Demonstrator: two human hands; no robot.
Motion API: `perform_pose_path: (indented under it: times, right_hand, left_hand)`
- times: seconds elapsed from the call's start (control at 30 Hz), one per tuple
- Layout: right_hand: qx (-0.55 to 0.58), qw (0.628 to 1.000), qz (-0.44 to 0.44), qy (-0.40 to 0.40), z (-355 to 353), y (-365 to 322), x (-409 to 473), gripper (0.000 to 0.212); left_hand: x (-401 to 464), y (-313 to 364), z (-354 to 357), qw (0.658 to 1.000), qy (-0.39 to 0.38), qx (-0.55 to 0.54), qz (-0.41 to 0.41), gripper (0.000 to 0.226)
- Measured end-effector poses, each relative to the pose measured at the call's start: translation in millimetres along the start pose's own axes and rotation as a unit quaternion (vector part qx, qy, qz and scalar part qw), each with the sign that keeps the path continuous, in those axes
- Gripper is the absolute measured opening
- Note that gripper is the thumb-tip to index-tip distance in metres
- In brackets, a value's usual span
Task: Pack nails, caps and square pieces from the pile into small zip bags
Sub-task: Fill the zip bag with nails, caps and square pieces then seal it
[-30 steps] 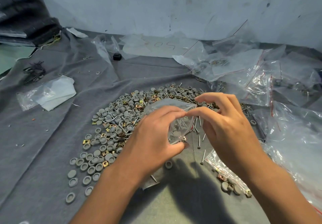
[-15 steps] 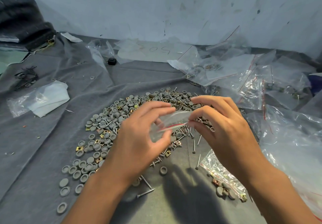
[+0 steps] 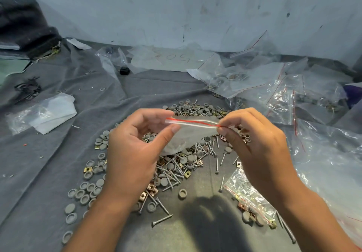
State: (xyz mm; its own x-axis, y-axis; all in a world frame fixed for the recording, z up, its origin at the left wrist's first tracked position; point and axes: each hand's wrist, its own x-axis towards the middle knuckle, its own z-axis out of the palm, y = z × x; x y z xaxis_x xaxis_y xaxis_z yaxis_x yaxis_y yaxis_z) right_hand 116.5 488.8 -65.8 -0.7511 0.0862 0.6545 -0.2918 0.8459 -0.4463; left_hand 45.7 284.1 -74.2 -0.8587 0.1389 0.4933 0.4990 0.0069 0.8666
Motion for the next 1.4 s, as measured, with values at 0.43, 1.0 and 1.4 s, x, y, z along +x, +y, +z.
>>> perform_pose_path:
  times: [0.43, 1.0, 1.4]
  right_hand:
    - [0.362, 0.893, 0.261, -0.058, 5.3, 7.8, -2.4, 0.035]
    - [0.304, 0.927, 0.21, -0.066, 18.1, 2.7, -9.7, 0.033]
    - [0.321, 0.927, 0.185, -0.057, 18.9, -3.1, -7.6, 0.034]
  left_hand:
    - [6.2, -11.9, 9.4, 0.952, 0.047, -0.235, -0.191, 0.024]
    - [5.7, -8.3, 8.2, 0.972, -0.029, -0.175, -0.155, 0.027]
    - [-1.2, -3.3, 8.3, 0.979, -0.098, -0.12, -0.13, 0.039]
